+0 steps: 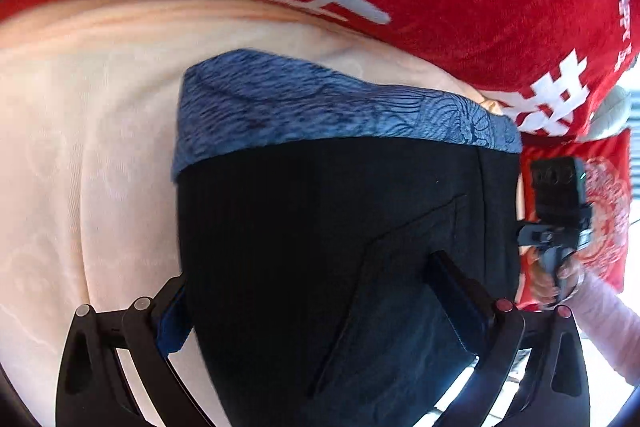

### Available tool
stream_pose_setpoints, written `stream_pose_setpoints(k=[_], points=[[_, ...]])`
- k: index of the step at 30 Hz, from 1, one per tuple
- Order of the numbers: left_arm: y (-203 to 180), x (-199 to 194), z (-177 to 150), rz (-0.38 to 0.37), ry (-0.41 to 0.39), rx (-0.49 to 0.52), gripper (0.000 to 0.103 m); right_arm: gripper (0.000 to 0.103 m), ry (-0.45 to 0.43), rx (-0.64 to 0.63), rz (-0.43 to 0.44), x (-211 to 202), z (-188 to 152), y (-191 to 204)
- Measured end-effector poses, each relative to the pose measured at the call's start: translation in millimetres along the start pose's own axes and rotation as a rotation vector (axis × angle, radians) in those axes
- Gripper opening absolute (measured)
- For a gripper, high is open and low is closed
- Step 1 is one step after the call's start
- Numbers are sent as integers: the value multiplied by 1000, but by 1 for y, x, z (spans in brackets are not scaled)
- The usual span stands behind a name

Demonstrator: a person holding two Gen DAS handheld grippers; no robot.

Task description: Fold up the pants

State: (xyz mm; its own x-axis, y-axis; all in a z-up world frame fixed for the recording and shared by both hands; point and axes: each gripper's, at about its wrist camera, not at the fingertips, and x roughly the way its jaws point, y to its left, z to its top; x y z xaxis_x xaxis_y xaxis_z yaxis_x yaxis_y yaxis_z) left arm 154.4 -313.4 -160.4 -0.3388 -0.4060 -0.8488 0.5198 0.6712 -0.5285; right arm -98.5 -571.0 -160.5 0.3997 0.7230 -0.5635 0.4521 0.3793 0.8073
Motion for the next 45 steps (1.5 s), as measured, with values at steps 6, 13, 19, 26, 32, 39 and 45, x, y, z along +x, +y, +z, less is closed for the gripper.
stream_pose_setpoints(k=[6,13,19,26,32,39,45], points=[[-5,-3,-4,55,-16,-25,98,72,-11,53,-48,12,11,8],[-21,-39,-17,64,-84,7,66,45,-33,69,-85,-5,2,25],[-33,-74,-37,58,-94,25,65,44,-52,95,-14,-17,-15,49],[-41,-103,-77,72,-84,8,65,44,-47,109,41,-18,-53,79],[-32,-107,-127,119,-94,-49,65,44,-30,125,70,0,-93,93],[2,-66,-150,233,-126,-91,81,44,16,99,-75,38,-112,83],[2,-62,-149,279,-126,-81,94,59,-35,84,-218,40,-116,73]])
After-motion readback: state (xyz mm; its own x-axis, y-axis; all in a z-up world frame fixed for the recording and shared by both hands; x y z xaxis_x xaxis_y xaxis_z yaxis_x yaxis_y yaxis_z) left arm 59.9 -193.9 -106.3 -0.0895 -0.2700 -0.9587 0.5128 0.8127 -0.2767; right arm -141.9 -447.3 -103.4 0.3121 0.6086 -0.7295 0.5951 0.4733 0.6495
